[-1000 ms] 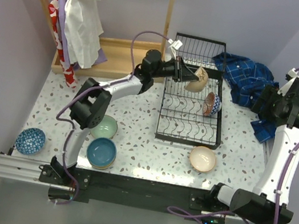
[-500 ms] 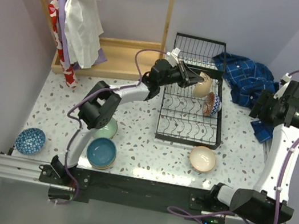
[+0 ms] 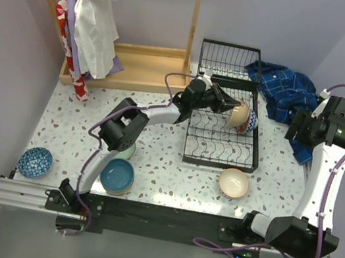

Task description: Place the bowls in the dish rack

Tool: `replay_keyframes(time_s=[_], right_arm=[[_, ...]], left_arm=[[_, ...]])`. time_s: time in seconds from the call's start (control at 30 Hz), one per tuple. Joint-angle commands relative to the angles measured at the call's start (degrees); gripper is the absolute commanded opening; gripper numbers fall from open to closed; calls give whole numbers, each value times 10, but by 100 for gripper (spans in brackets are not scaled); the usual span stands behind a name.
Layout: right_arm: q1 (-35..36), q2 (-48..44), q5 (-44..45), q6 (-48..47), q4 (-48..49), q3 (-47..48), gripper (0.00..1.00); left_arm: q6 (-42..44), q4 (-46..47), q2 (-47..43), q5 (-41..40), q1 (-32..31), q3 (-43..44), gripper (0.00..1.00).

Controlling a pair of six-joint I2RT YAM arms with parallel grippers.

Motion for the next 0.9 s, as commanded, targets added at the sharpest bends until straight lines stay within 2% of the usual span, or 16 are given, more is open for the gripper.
replay_keyframes(time_s=[0.0, 0.37, 0.7, 0.83, 0.87], right_arm=[[-2, 1, 13, -13, 5, -2, 74], [-2, 24, 13, -22, 2, -4, 73], [-2, 25, 0, -19, 12, -18, 73], [-2, 22, -4, -18, 12, -25, 73], [-3, 20, -4, -18, 12, -26, 73]], left_arm=[[-56, 90, 5, 1, -1, 30, 0], [-90, 135, 41, -12, -8, 14, 0], [-82, 179, 18, -10, 4, -88, 0], [-76, 178, 16, -12, -2, -96, 0], [-69, 179, 16, -12, -1, -96, 4]])
